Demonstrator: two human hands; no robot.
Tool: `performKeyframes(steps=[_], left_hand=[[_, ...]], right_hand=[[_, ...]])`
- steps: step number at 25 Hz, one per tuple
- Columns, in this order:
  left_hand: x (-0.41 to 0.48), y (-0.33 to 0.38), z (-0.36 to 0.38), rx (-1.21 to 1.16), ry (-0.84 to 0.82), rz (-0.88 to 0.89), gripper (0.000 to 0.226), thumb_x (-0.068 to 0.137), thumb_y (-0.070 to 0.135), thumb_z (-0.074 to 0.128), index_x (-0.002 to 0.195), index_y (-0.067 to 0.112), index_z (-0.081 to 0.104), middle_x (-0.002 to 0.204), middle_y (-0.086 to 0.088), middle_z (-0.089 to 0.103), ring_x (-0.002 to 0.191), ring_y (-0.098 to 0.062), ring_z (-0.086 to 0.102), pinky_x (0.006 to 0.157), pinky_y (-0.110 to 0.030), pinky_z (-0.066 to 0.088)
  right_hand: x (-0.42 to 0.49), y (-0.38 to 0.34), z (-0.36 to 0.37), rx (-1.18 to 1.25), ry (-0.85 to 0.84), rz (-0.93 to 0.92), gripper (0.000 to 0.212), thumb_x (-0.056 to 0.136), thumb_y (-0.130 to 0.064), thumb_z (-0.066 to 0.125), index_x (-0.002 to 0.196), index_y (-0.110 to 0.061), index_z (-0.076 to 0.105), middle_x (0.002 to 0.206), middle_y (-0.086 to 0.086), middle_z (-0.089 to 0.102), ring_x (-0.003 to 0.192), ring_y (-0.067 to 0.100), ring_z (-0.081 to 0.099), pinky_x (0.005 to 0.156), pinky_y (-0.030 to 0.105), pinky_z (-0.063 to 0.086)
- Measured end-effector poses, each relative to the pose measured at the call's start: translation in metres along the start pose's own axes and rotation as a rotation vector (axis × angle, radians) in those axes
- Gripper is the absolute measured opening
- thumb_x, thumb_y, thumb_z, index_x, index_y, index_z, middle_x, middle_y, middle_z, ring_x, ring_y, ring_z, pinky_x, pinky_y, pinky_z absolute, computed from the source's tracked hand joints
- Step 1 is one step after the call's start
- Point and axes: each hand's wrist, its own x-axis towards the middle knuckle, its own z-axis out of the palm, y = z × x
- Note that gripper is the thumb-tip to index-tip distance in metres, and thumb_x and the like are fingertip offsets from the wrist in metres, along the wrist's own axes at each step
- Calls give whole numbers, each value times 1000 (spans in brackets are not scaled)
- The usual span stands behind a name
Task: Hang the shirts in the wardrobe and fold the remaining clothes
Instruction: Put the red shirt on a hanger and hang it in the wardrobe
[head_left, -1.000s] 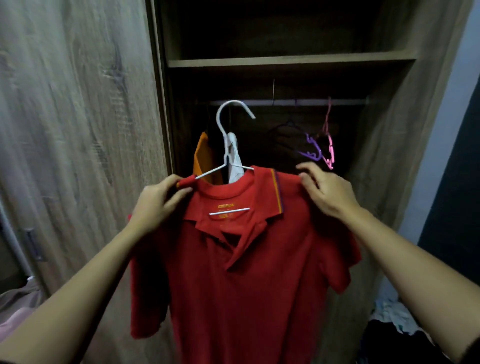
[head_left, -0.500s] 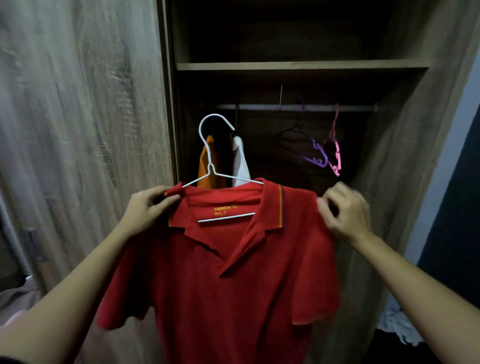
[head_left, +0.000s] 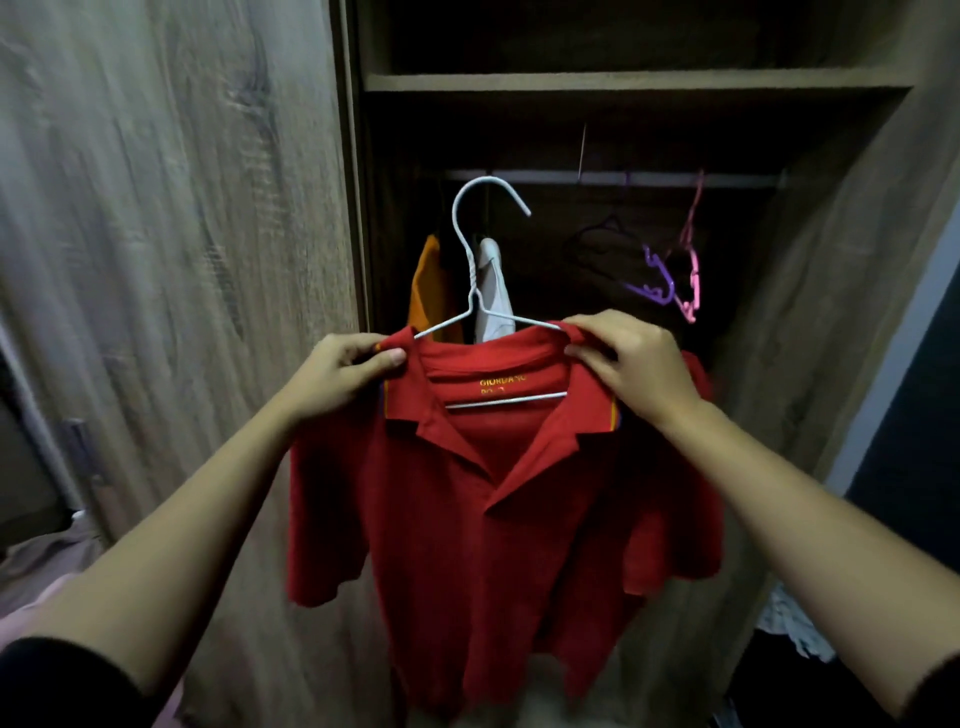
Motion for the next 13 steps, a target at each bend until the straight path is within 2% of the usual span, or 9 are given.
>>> performKeyframes(steps=[3,6,8,10,11,13], left_hand=[[2,0,6,2,55,20,18,87,19,60,98,30,69,85,20,71,87,2,61,85,-22,49],[4,1,3,149,-9,60,14,84,37,62,88,48,70,86,25,71,86,9,61,82,-15,48],[5,0,-5,301,-39,65,8,81,59,58,81,55,66,86,18,72,81,9,60,76,-18,48],[4,-5,-9,359,-11,97,31,75,75,48,80,49,65,80,11,70,73,7,57,71,-25,47],[3,-7,-7,352,15,105,35,75,75,47,80,45,65,78,12,68,71,8,54,69,-24,46],[2,-9,-1,282,56,97,18,81,59,55,81,45,66,78,18,67,72,11,53,68,-21,45]], right_hand=[[8,-5,-1,-88,-112,104,41,83,-53,52,118,-32,60,116,-8,66,105,16,63,82,36,54],[12,4,1,193,-144,327,34,79,-60,48,103,-42,64,103,-12,71,100,11,65,88,40,51],[9,10,3,286,-88,401,27,75,-60,54,96,-46,63,95,-16,71,95,6,65,89,42,50],[7,11,3,298,-64,390,23,76,-55,59,94,-43,66,93,-18,70,94,3,64,89,40,51],[7,8,3,292,-59,362,21,78,-49,61,94,-38,68,93,-16,70,92,4,64,87,38,51],[6,3,4,184,-86,230,24,87,-40,55,100,-27,70,94,-6,69,89,16,63,83,36,49]])
